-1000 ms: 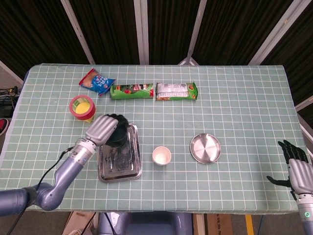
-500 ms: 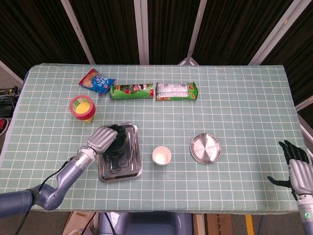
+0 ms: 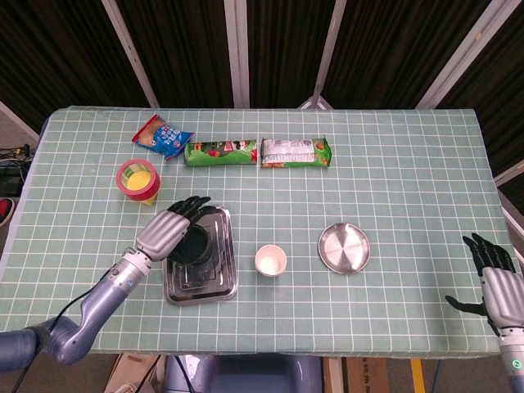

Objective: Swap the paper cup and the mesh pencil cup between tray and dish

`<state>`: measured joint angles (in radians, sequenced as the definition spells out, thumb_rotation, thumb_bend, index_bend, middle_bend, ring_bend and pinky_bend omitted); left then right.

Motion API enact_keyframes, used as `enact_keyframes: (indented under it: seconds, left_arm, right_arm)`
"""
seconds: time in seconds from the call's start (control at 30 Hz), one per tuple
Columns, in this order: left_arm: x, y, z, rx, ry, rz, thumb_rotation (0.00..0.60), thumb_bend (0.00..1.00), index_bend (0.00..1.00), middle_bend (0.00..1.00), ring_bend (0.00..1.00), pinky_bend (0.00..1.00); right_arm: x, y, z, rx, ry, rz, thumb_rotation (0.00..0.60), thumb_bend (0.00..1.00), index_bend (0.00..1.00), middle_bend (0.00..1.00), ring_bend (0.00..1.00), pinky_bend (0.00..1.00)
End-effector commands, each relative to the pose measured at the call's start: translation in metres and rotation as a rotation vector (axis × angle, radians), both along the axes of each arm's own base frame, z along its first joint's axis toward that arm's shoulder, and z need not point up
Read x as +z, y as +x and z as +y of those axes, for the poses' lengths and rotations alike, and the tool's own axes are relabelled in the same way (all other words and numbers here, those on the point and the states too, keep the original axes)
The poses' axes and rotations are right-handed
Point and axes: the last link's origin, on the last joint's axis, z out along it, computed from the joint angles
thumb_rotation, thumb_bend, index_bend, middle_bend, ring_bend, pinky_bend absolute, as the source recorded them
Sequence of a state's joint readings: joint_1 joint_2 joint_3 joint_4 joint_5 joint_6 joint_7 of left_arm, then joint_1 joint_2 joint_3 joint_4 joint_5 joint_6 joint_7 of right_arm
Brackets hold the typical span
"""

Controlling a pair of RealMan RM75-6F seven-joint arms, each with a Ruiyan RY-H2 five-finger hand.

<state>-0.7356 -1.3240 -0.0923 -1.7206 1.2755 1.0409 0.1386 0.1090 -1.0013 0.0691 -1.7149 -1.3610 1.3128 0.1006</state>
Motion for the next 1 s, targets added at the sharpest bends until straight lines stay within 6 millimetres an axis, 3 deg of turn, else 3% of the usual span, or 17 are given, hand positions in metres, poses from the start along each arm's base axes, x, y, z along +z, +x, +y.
enact_keyframes:
  seconds: [0.03, 0.1, 0.2, 0.33, 0.43, 0.63, 1.0]
  left_arm:
    - [0.055, -0.014, -0.031, -0.057, 0.253, -0.070, 0.600, 0.01, 0.13, 0.00, 0.00, 0.17]
    - [0.069, -0.037, -0.050, -0.056, 0.415, 0.005, 0.600, 0.02, 0.13, 0.00, 0.00, 0.18]
    - [0.077, -0.078, -0.084, -0.001, 0.573, 0.122, 0.600, 0.02, 0.16, 0.00, 0.00, 0.17]
    - [0.082, -0.121, -0.114, 0.141, 0.615, 0.107, 0.600, 0.02, 0.16, 0.00, 0.00, 0.16]
    - [0.083, -0.138, -0.123, 0.203, 0.603, 0.058, 0.600, 0.02, 0.16, 0.00, 0.00, 0.14]
    - [0.088, -0.146, -0.125, 0.229, 0.603, 0.089, 0.600, 0.03, 0.16, 0.00, 0.00, 0.14]
    - [0.097, -0.149, -0.128, 0.273, 0.623, 0.089, 0.600, 0.04, 0.16, 0.00, 0.00, 0.15]
  right_arm:
    - [-0.009, 0.014, -0.012, 0.067, 0.092, -0.059, 0.600, 0.00, 0.04, 0.00, 0.00, 0.00]
    - [-0.013, 0.027, -0.025, 0.122, 0.154, -0.041, 0.600, 0.00, 0.04, 0.00, 0.00, 0.00]
    - [-0.026, 0.066, -0.044, 0.238, 0.226, -0.054, 0.600, 0.00, 0.04, 0.00, 0.00, 0.00]
    - [-0.048, 0.113, -0.058, 0.350, 0.316, 0.017, 0.600, 0.00, 0.04, 0.00, 0.00, 0.00]
    - [-0.071, 0.149, -0.059, 0.405, 0.421, -0.021, 0.600, 0.00, 0.04, 0.00, 0.00, 0.00]
    - [-0.107, 0.190, -0.065, 0.479, 0.523, -0.039, 0.600, 0.00, 0.04, 0.00, 0.00, 0.00]
    - [-0.159, 0.225, -0.070, 0.525, 0.611, -0.065, 0.600, 0.00, 0.04, 0.00, 0.00, 0.00]
